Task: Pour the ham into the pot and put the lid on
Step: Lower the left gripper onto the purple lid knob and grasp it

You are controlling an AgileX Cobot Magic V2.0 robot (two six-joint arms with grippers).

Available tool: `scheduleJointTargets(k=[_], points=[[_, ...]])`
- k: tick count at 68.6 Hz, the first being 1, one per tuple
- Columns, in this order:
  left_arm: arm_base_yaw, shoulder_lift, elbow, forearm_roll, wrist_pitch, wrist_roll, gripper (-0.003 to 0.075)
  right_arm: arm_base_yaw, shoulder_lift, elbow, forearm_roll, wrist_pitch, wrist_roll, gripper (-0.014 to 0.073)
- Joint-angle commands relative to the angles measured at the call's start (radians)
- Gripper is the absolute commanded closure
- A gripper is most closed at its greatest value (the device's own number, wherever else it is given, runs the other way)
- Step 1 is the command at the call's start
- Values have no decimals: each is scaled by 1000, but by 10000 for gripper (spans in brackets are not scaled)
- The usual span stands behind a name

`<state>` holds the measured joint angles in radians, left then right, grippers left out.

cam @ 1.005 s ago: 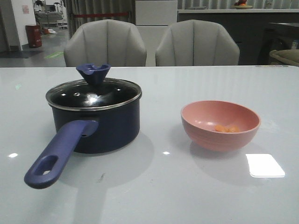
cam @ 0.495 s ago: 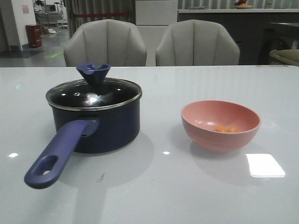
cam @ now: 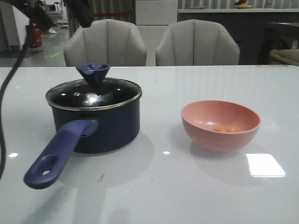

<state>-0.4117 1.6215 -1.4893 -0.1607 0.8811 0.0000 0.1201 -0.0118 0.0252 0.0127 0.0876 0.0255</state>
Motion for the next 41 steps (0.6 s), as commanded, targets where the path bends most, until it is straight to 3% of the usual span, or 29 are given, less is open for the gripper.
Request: scheduleJointTargets(k=[1, 13, 25, 41], points=[[-39, 33, -123, 40, 20, -32, 124, -5, -18, -4, -13, -76, 0, 459], [-81, 155, -255, 161, 143, -118, 124, -5, -18, -4, -13, -76, 0, 459], [-81, 238, -332, 150, 228, -143, 124, -5, -18, -4, -13, -76, 0, 459], [-81, 282, -349, 180, 247, -180, 124, -5, -18, -4, -13, -76, 0, 459]])
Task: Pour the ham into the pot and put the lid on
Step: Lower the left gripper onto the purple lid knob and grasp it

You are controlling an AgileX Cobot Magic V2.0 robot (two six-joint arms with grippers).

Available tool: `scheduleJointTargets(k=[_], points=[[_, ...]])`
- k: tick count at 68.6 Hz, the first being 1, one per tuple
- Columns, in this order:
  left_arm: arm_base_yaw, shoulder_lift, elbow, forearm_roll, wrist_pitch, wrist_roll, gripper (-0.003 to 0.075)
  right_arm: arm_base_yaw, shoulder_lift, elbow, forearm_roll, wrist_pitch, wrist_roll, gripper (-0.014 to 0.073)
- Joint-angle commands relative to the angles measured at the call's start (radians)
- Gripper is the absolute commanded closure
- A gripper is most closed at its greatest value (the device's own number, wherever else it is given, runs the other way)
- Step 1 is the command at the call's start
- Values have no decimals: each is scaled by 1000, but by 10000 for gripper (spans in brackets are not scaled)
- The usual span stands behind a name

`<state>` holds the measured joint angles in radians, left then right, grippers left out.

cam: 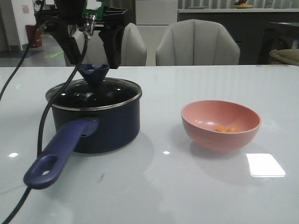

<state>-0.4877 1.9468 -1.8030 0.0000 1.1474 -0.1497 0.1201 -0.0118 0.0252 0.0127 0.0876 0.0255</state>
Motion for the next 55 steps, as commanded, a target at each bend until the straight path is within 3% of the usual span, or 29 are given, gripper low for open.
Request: scheduleJointTargets(k=[1, 26, 55], points=[[-5, -42, -36, 21, -19, -30, 124, -5, -18, -4, -13, -76, 0, 459], [-5, -11, -36, 31, -40, -37, 159, -5, -18, -4, -13, -76, 0, 459], [-5, 9, -76, 21, 4, -37, 372, -5, -18, -4, -13, -76, 0, 459]])
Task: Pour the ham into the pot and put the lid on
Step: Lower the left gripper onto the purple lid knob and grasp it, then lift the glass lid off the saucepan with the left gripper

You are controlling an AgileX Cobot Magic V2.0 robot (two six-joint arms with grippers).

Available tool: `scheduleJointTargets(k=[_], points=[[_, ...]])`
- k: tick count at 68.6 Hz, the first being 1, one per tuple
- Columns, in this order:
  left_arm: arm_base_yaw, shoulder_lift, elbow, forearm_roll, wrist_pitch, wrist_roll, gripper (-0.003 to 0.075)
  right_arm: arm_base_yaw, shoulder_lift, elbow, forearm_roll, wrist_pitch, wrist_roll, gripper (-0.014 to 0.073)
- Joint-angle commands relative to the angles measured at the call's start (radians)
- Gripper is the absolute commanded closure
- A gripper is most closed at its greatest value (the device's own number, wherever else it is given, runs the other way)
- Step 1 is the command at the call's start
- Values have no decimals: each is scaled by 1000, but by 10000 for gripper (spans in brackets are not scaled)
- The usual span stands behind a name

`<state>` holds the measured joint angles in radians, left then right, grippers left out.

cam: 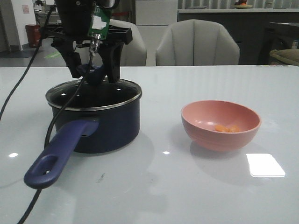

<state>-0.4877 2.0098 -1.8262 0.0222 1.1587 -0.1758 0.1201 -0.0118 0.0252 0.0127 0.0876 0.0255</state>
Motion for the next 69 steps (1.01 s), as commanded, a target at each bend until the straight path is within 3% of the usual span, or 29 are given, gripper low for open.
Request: scheduleJointTargets(k=[1, 19, 41, 69], points=[[-5, -54, -54, -1, -5, -11, 372, -5, -18, -4, -13, -76, 0, 459], [-5, -74, -131, 8, 49, 6, 391, -5, -18, -4, -13, -76, 0, 459], [47, -202, -96, 106, 77, 20, 411, -5, -18, -4, -13, -76, 0, 459], [327, -381, 276, 103, -100, 35, 411, -5, -18, -4, -13, -76, 0, 459]])
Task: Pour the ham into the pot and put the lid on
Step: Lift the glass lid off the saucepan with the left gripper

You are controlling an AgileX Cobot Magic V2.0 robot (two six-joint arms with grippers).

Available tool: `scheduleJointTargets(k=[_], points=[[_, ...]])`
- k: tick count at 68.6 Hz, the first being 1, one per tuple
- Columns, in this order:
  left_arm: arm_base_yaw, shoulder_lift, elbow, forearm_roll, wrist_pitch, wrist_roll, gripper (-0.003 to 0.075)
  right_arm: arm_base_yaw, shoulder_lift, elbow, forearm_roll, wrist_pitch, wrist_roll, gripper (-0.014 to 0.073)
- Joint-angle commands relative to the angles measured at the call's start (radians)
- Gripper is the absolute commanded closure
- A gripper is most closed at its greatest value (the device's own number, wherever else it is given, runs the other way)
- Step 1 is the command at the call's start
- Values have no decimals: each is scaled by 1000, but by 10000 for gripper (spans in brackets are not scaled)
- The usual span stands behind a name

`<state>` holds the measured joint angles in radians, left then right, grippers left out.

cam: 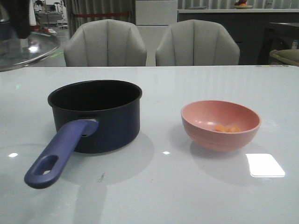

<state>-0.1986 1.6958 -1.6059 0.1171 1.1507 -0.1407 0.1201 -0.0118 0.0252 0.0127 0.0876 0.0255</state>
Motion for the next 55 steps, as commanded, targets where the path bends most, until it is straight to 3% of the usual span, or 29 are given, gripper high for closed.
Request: scheduleJointTargets(k=[1, 21, 40, 55], points=[[45, -67, 69, 9, -101, 0, 411, -5, -18, -4, -13, -76, 0, 459], [117, -54, 346, -10, -325, 0, 411, -5, -18, -4, -13, -76, 0, 459], [117, 45, 379, -18, -355, 0, 405, -5, -18, -4, -13, -76, 0, 459], [117, 102, 377, -18, -330, -5, 229, -5, -18, -4, -13, -76, 0, 459]])
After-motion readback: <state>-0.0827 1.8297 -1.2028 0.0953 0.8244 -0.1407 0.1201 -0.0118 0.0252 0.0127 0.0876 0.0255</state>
